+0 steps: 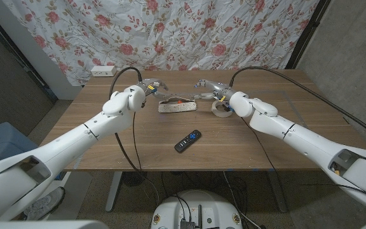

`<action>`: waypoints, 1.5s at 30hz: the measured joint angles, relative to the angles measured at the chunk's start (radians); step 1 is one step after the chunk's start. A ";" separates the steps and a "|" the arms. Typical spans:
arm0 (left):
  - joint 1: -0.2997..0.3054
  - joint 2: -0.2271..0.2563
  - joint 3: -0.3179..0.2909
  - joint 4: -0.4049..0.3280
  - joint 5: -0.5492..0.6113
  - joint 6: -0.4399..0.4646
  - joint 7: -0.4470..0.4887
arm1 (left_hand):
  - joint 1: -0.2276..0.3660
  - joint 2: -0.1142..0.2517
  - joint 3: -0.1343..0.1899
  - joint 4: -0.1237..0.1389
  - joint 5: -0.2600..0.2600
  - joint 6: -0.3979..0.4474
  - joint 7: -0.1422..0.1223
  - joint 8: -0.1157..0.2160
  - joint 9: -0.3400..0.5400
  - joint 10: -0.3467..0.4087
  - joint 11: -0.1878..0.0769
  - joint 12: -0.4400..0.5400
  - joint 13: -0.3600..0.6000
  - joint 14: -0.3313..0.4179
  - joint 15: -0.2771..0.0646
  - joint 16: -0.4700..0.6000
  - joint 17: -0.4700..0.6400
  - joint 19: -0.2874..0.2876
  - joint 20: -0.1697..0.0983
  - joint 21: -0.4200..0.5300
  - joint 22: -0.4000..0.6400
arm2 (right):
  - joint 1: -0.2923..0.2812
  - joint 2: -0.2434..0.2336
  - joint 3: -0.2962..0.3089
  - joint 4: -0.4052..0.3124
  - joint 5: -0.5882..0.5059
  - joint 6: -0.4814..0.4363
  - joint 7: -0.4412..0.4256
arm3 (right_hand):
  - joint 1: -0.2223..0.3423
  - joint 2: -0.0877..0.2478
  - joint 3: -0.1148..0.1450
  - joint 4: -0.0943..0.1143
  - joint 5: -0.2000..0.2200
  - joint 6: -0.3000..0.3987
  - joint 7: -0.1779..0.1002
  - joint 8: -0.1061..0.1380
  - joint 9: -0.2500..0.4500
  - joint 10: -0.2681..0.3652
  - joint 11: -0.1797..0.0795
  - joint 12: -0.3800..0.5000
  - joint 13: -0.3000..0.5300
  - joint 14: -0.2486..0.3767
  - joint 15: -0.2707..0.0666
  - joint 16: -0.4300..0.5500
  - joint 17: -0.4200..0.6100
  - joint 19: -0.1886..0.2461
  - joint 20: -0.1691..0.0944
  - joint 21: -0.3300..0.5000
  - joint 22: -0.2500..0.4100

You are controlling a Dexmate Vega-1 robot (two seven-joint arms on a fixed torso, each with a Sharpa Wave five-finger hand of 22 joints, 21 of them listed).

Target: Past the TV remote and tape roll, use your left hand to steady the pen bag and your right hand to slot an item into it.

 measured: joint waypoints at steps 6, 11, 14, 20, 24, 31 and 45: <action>0.023 0.017 -0.028 -0.005 -0.070 -0.014 0.050 | -0.024 0.000 -0.012 0.004 0.000 -0.048 -0.010 -0.003 0.000 0.000 0.000 0.000 0.000 -0.005 0.005 0.000 0.000 -0.007 0.001 0.000 0.000 | -0.027 -0.023 0.031 -0.016 0.038 0.013 -0.008 | -0.019 -0.003 -0.004 0.004 -0.008 -0.026 -0.007 -0.018 0.000 0.000 0.000 0.000 0.000 -0.004 0.004 0.000 0.000 -0.010 0.010 -0.004 0.000; 0.049 0.029 -0.060 -0.010 -0.118 -0.025 0.085 | -0.036 0.002 -0.016 0.008 0.000 -0.067 -0.014 -0.003 0.000 -0.007 0.007 0.000 0.000 -0.009 0.001 0.000 0.000 -0.011 0.000 0.000 0.000 | -0.044 -0.037 0.051 -0.021 0.079 0.037 -0.018 | -0.030 0.009 -0.011 0.011 -0.008 -0.042 -0.005 -0.029 -0.005 0.007 -0.007 0.000 0.000 -0.004 0.004 0.000 0.000 -0.013 0.013 -0.004 0.000; 0.065 0.031 -0.085 -0.010 -0.191 -0.041 0.124 | -0.044 0.009 -0.016 0.008 0.000 -0.076 -0.020 -0.003 0.000 -0.008 0.008 0.000 0.000 -0.023 0.003 0.000 0.000 -0.025 0.000 0.000 0.000 | -0.066 -0.052 0.077 -0.023 0.102 0.052 -0.028 | -0.037 0.015 -0.013 0.013 -0.015 -0.068 0.000 -0.044 -0.005 0.007 -0.007 0.000 -0.003 -0.004 0.004 0.000 0.000 -0.013 0.013 -0.004 0.000; 0.092 0.033 -0.123 0.002 -0.279 -0.068 0.162 | -0.055 0.021 -0.020 0.012 0.000 -0.098 -0.016 -0.003 0.000 -0.026 0.024 0.000 0.000 -0.036 0.000 0.000 0.000 -0.036 0.000 0.000 0.000 | -0.094 -0.067 0.105 -0.030 0.146 0.074 -0.053 | -0.055 0.013 -0.017 0.016 -0.023 -0.081 0.013 -0.056 -0.010 0.018 -0.018 0.000 -0.005 -0.003 0.003 0.000 -0.002 -0.013 0.013 -0.004 0.000; 0.104 0.036 -0.141 0.011 -0.352 -0.095 0.195 | -0.074 0.029 -0.021 0.013 0.000 -0.127 -0.019 -0.003 0.000 -0.048 0.031 -0.001 0.000 -0.052 0.002 -0.003 0.000 -0.043 0.001 0.000 0.000 | -0.127 -0.082 0.134 -0.040 0.174 0.084 -0.070 | -0.055 0.013 -0.017 0.016 -0.029 -0.089 0.022 -0.066 -0.011 0.034 -0.023 0.007 -0.005 0.002 -0.002 0.000 -0.003 -0.013 0.013 -0.004 0.000; 0.132 0.040 -0.171 0.037 -0.411 -0.125 0.223 | -0.097 0.053 -0.024 0.016 0.000 -0.171 -0.018 -0.003 0.000 -0.086 0.036 -0.004 0.000 -0.077 0.002 -0.003 0.000 -0.059 0.002 0.000 0.000 | -0.159 -0.094 0.160 -0.053 0.230 0.092 -0.108 | -0.070 0.028 -0.021 0.021 -0.038 -0.089 0.022 -0.082 -0.015 0.055 -0.045 0.007 -0.005 0.018 -0.019 0.008 -0.007 0.002 -0.002 -0.004 0.000; 0.179 0.013 -0.225 0.167 -0.635 -0.347 0.318 | -0.128 0.070 -0.027 0.020 -0.005 -0.190 -0.016 -0.003 -0.005 -0.107 0.046 -0.004 0.000 -0.091 0.005 -0.003 0.000 -0.067 0.004 0.000 0.000 | -0.271 -0.095 0.250 -0.069 0.358 0.127 -0.185 | -0.103 0.039 -0.023 0.032 -0.059 -0.083 0.028 -0.097 -0.024 0.100 -0.043 0.015 -0.010 0.049 -0.059 0.015 -0.017 0.028 -0.028 0.000 0.000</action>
